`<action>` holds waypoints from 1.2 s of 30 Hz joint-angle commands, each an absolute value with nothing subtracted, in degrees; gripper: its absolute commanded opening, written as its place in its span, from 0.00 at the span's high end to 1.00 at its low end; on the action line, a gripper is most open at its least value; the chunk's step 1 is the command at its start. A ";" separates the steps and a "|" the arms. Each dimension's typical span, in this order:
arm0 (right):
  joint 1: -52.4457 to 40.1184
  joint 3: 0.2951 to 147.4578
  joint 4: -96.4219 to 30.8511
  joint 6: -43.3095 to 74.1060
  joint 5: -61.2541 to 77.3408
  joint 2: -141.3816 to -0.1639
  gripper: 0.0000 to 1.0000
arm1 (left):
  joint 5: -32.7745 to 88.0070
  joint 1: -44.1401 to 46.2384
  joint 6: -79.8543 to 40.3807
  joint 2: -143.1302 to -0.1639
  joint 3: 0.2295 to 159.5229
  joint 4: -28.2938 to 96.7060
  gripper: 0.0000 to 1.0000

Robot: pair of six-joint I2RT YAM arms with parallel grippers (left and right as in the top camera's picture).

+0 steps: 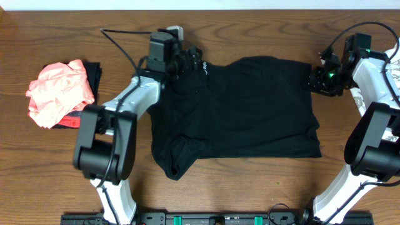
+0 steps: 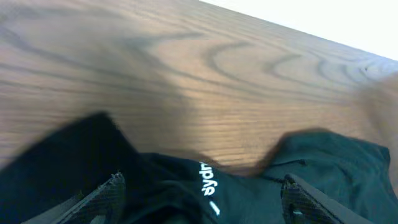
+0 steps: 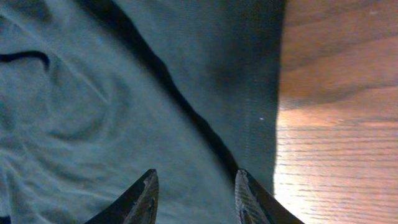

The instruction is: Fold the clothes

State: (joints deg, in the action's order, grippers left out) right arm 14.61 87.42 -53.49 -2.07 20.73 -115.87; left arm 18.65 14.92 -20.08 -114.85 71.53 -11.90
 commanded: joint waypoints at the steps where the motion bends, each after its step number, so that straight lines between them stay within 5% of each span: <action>1: 15.11 88.51 -53.56 -1.32 20.82 -115.72 0.62 | 18.33 16.08 -23.27 -118.06 72.29 -13.43 0.22; 17: 15.16 88.51 -53.58 -1.32 20.78 -115.72 0.64 | 16.03 16.86 -23.31 -120.03 72.29 -11.84 0.36; 23: 15.16 88.51 -53.74 -1.32 20.80 -115.72 0.64 | 16.03 17.08 -24.36 -119.81 72.29 -10.68 0.93; 28: 15.35 88.51 -53.78 -1.32 20.78 -115.72 0.64 | 15.94 17.06 -24.36 -116.16 72.29 -2.92 0.94; 36: 15.57 88.51 -54.04 -1.32 20.80 -115.72 0.65 | 4.62 17.08 -28.47 -102.08 72.29 26.68 0.94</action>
